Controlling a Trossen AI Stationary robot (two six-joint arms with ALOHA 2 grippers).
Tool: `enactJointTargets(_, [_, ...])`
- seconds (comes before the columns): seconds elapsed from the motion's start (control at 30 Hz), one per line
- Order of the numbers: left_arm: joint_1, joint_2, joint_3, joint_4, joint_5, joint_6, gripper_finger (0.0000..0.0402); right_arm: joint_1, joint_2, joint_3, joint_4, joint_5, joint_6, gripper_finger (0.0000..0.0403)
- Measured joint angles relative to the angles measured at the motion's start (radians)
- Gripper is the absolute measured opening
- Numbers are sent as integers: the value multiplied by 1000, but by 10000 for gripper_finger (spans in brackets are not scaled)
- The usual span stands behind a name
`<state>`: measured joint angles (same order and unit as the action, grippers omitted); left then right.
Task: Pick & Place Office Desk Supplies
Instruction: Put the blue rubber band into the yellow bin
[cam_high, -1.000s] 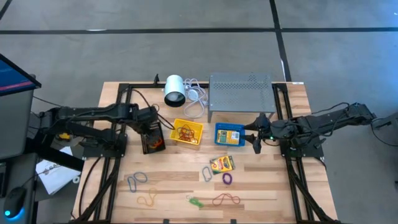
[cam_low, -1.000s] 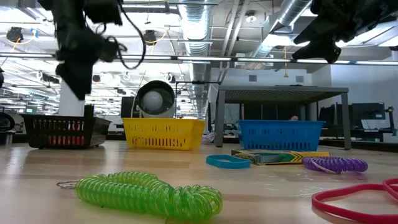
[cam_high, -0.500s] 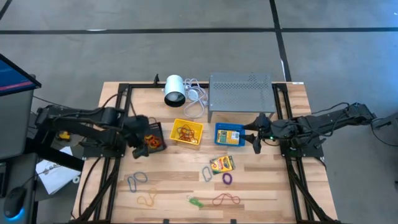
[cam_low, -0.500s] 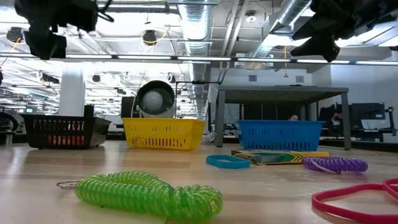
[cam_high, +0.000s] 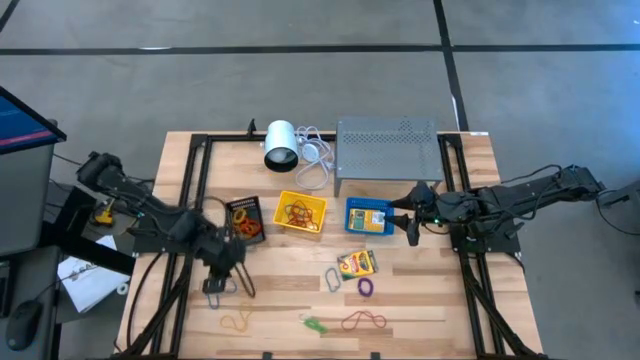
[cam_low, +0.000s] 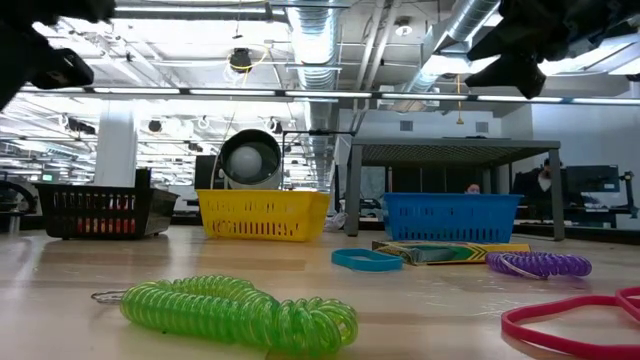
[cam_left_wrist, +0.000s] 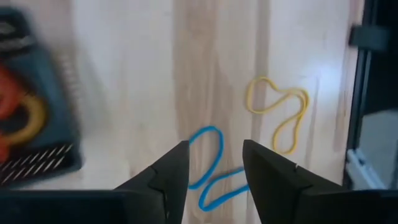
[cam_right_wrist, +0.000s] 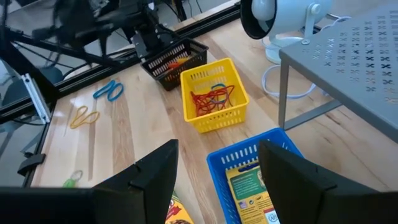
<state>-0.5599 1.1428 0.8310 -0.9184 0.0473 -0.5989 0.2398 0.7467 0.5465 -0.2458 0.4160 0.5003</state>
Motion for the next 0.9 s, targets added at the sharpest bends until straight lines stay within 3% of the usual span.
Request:
enactJointTargets(0.2, [-92,99,0,77,-53,92,142,0,0,0,1,24,24,217])
enactJointTargets(0.5, [-101,276,0,79,-85,246,168,0,0,0,2,30,35,217])
enactJointTargets(0.9, [-109,299,-46,100,-75,310,198,2,0,0,-1,30,23,217])
